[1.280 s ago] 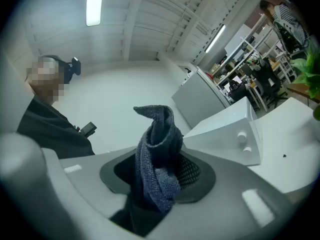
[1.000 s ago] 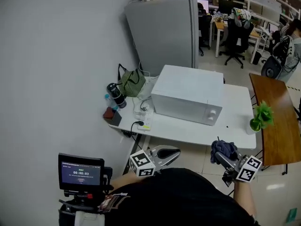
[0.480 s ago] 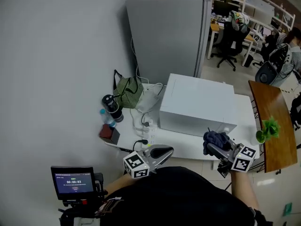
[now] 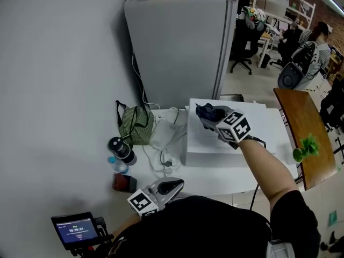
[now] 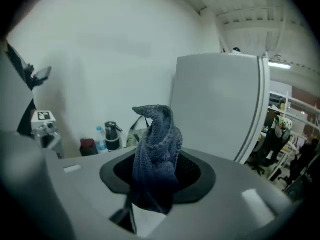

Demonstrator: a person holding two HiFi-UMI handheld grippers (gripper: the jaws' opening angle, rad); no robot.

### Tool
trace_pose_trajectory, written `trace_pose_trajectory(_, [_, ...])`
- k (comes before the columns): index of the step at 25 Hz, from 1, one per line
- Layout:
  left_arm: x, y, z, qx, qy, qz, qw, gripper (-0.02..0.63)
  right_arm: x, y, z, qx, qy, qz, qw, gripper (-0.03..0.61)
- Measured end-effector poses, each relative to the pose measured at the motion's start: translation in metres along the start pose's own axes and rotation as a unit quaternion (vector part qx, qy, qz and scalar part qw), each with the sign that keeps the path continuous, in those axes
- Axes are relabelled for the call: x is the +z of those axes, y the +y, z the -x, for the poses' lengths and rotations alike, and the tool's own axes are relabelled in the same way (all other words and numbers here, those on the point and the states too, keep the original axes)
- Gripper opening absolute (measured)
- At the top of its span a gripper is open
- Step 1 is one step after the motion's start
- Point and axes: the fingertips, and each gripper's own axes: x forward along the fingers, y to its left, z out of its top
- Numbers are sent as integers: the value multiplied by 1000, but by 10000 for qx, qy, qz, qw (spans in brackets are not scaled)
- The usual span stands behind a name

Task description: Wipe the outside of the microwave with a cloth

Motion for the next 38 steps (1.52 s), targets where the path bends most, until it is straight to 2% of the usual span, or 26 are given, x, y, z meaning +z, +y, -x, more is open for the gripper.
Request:
trace_pose_trajectory(2, [0,8,5,249,33,41,9997,15,-4,-22,-53,-89,423,225,9988,164])
trace_pose_trajectory(6, [0,13,16,1028,-9,107,9946,12,-33,-61,-131,-300,1297,247,9908,164])
trace_pose_trajectory(8, [-3,14,17,1369,-34,212,9903,11,-48,-69,-152,-281,1721,381,9839,164])
trace_pose_trajectory(11, [-4,16,9,1581,-11,213,9872,11,-54,-83,-156,-199,1875,339,9815,164])
trace_pose_trajectory(14, [-2,19,-9,1475,76,158,9889,9,-74,-121,-129,-423,1979,0,9793,164])
trace_pose_trajectory(17, [-3,16,-35,1154,179,102,9931,9,-115,-175,-74,-828,2183,-363,9717,164])
trace_pose_trajectory(21, [-2,11,-62,751,263,51,9968,9,-181,-249,31,-1533,2356,-890,9556,164])
trace_pose_trajectory(24, [-9,9,-73,516,262,47,9983,9,-227,-292,109,-2125,2447,-1265,9375,163])
trace_pose_trajectory(26, [-10,8,-77,441,246,82,9987,9,-248,-310,145,-2401,2547,-1399,9262,163])
trace_pose_trajectory(28, [-7,8,-79,449,238,140,9986,9,-251,-314,157,-2464,2571,-1426,9235,163])
trace_pose_trajectory(29, [-7,8,-77,470,224,142,9985,9,-242,-307,151,-2388,2497,-1396,9280,163])
trace_pose_trajectory(30, [-6,8,-75,498,205,141,9984,9,-225,-293,135,-2193,2329,-1335,9380,163])
trace_pose_trajectory(33, [-4,11,-67,593,111,134,9981,9,-135,-204,44,-973,1563,-785,9798,163])
trace_pose_trajectory(34, [-3,11,-64,619,83,113,9980,9,-105,-165,9,-517,1401,-493,9876,163])
trace_pose_trajectory(36, [-1,9,-60,676,54,41,9977,9,-69,-93,-54,205,1351,-44,9906,163])
trace_pose_trajectory(38, [-2,8,-53,762,43,-1,9971,9,-50,-41,-99,592,1408,234,9880,163])
